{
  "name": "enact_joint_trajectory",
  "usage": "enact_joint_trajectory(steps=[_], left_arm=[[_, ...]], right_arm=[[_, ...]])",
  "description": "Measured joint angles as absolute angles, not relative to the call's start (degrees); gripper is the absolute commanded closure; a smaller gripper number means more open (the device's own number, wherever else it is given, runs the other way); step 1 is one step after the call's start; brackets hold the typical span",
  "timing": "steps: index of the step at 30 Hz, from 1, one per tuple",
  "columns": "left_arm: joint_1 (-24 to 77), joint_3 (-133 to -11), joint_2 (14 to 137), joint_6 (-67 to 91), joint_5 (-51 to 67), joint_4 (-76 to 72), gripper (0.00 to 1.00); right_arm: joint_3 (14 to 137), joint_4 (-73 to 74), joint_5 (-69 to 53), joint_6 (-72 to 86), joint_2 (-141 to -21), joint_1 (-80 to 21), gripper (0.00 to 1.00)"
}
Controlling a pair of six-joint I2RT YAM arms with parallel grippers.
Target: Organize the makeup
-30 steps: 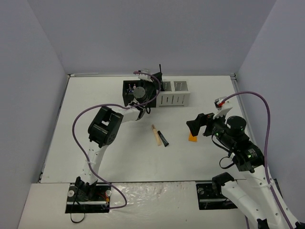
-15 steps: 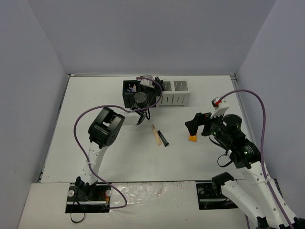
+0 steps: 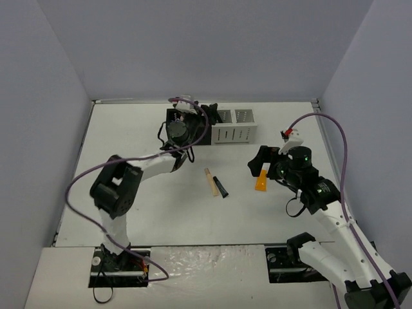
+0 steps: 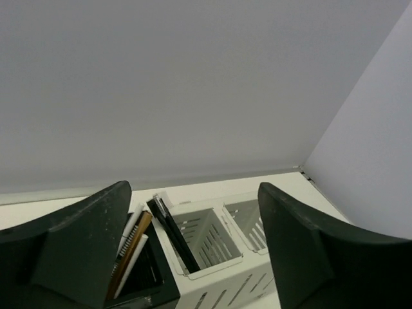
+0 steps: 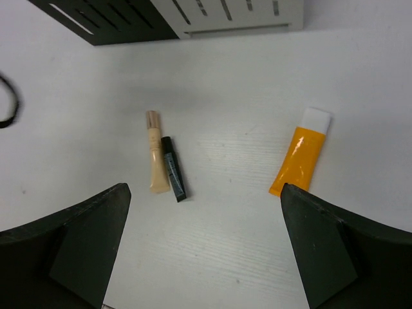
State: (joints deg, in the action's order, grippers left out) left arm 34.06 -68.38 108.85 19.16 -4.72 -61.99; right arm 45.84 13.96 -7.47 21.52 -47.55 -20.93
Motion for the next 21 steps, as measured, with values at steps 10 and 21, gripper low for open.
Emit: enact_joint_trajectory(steps=[10,21], left_arm=[[34.05,-67.81,74.38,14.37,-9.72,-23.48,0.05],[33.13,-63.08,59.52,13.04,-12.0,18.01,0.03]], right_arm=[[42.84,13.88,3.09,27.03,-62.1,-20.93,0.02],[43.61,8.23,9.54,27.41,-78.23,-20.79,0.11]])
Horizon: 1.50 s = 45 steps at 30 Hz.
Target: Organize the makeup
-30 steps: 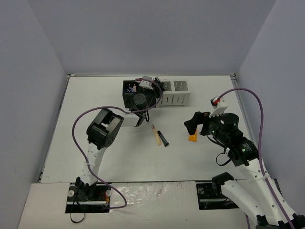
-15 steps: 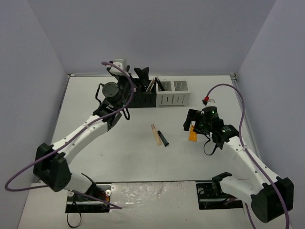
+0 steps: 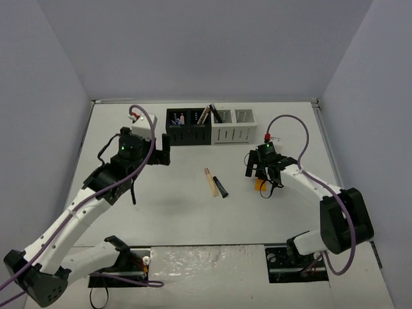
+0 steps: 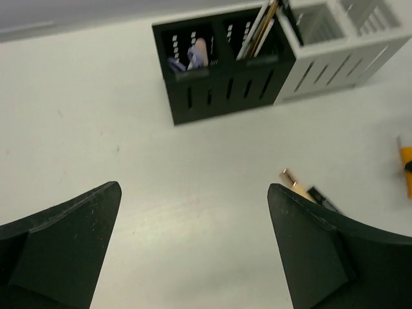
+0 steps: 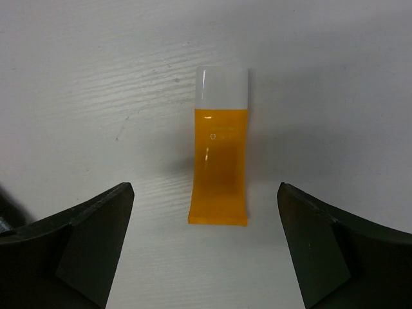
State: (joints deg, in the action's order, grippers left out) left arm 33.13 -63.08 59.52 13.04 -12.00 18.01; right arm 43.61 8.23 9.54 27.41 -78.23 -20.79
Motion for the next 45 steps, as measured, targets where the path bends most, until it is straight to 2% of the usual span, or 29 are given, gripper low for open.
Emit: enact_joint_trajectory(steps=[4,10,17,19,20,24,28,32,37,45], left_arm=[[32.64,-56.61,52.45,12.55,-12.58,25.41,0.03],[32.4,-49.65,46.78,12.51,-13.26,31.58,0.03],[32.35,-47.7,43.46,12.46,-14.31,33.63,0.03],[32.19,-47.7,42.95,12.45,-14.82,33.67,0.03],[32.16,-47.7,42.81,12.45,-14.94,33.67,0.03],[32.08,-47.69,42.7,12.49,-14.94,33.67,0.03],[31.98,-47.39,42.7,12.49,-14.9,33.69,0.03],[31.65,-47.16,42.76,12.49,-14.56,33.71,0.03],[30.42,-47.14,43.05,12.51,-12.65,33.64,0.03],[28.5,-47.09,43.5,12.58,-9.75,33.55,0.03]], right_arm=[[44.41,6.27,10.35,27.27,-84.58,-20.44,0.22],[45.33,3.21,10.6,26.94,-90.91,-19.17,0.31],[45.45,-0.38,10.79,26.63,-92.38,-18.28,0.44],[45.43,-1.03,10.75,26.49,-92.52,-18.01,0.53],[45.43,-1.32,10.64,26.34,-92.6,-17.77,0.54],[45.43,-2.39,10.12,25.7,-92.88,-17.15,0.8],[45.43,-2.75,9.69,25.17,-92.95,-16.96,0.9],[45.43,-2.28,8.53,23.97,-92.03,-16.97,0.92],[46.95,-0.06,6.53,21.28,-84.01,-16.97,0.93],[62.0,-6.22,5.93,15.26,-78.73,-16.97,0.94]])
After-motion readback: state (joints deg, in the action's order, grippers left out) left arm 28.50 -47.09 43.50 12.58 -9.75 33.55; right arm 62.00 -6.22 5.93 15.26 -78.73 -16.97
